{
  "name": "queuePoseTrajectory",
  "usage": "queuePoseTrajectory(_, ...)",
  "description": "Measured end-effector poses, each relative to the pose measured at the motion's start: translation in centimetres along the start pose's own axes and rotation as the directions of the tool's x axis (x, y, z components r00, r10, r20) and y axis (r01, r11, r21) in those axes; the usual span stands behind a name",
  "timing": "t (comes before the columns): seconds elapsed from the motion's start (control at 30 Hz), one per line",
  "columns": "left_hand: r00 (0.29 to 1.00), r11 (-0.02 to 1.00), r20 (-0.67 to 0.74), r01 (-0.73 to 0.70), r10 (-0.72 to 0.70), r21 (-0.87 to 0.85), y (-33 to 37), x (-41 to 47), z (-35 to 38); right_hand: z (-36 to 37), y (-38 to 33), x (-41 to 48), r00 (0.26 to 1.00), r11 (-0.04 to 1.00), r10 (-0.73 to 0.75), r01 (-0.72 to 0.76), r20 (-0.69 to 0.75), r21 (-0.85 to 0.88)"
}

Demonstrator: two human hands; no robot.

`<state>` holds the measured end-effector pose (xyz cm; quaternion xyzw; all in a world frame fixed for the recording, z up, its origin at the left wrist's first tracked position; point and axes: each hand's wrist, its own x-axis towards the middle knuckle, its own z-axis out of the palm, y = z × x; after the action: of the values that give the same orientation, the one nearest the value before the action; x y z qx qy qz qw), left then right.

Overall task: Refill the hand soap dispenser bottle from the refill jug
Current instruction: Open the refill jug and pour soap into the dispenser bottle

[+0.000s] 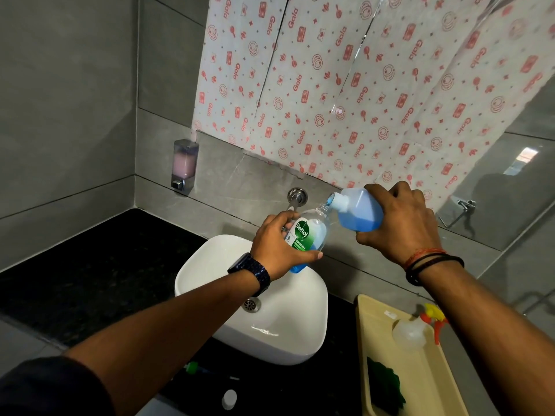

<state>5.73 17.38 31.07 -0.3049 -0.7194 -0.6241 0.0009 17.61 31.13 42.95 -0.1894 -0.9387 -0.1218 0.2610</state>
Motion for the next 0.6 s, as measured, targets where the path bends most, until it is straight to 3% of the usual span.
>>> queuePoseTrajectory(0.6, 1.000, 1.000, -0.011, -0.017, 0.017, 0.006, 0.40, -0.20, -0.11, -0.36, 0.03, -0.17, 1.000, 1.000, 0.001, -0.001, -0.003, -0.011)
